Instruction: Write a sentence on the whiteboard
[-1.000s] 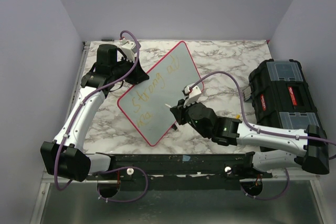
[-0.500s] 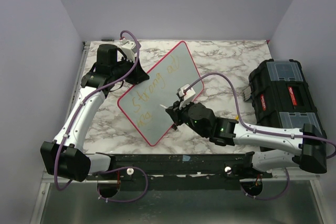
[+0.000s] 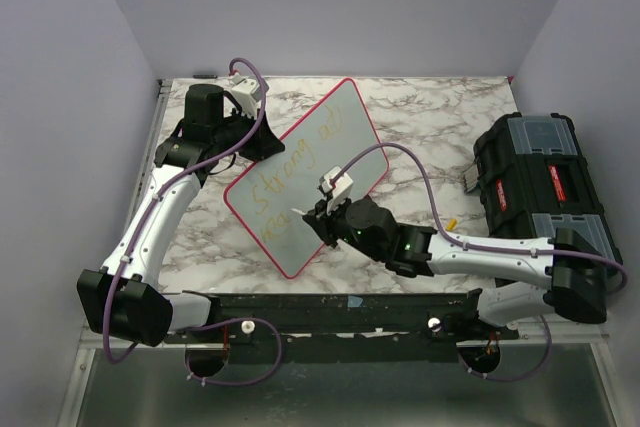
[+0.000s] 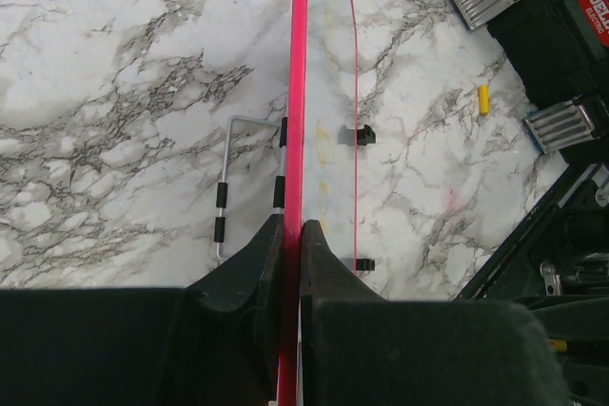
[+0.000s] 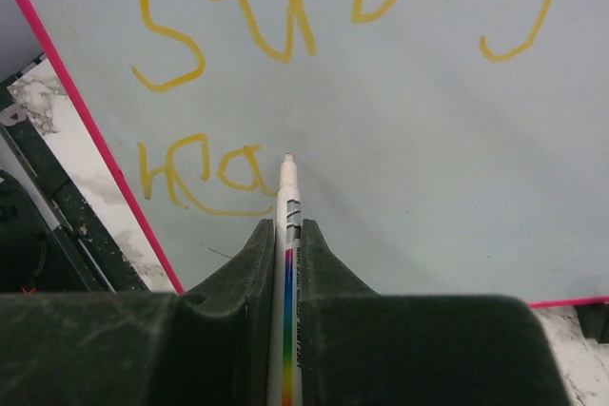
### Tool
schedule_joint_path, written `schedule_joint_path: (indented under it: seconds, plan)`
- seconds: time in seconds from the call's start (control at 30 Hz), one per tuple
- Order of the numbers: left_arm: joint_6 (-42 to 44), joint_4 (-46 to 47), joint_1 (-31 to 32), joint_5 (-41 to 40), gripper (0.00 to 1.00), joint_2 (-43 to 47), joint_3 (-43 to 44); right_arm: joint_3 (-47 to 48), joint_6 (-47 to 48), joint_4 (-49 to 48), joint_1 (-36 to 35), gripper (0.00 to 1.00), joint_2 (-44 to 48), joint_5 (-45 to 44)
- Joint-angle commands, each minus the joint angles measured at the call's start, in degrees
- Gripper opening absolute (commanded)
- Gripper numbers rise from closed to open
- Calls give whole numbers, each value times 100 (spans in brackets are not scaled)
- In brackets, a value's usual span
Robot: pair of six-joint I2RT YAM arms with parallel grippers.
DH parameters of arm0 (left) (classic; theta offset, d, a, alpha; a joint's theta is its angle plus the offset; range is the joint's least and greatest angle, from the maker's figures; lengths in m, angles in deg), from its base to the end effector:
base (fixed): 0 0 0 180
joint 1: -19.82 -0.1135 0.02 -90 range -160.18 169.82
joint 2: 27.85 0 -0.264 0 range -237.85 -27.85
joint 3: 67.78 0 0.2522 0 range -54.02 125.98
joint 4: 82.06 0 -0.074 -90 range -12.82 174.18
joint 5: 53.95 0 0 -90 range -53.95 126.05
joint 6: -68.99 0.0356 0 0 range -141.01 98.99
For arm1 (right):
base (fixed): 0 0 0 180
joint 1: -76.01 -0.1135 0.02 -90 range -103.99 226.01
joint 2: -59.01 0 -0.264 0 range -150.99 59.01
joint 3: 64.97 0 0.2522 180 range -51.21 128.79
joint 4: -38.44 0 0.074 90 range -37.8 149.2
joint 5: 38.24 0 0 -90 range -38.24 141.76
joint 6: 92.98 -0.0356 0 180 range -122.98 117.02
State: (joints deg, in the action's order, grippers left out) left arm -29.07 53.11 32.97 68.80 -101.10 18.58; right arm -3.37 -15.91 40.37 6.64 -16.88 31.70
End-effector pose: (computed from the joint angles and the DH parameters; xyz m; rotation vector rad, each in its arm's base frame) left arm 0.2663 -0.0820 0.3689 0.4383 2.0890 -0.8245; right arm 0.1183 0.2795 0.2773 -0.6672 1.7696 0.6762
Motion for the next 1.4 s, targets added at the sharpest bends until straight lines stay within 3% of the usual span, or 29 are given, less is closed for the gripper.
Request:
schedule_joint_path:
  seconds: [0.0, 0.57, 1.37]
  plan:
    - [313, -48, 39, -258, 0, 35, 54, 190, 146, -255, 10, 1, -161, 119]
    - [302, -87, 47, -289, 0, 110, 33, 202, 6, -350, 5, 1, -643, -183]
    - [313, -57, 56, -329, 0, 117, 35, -547, -491, -199, 6, 1, -303, 25]
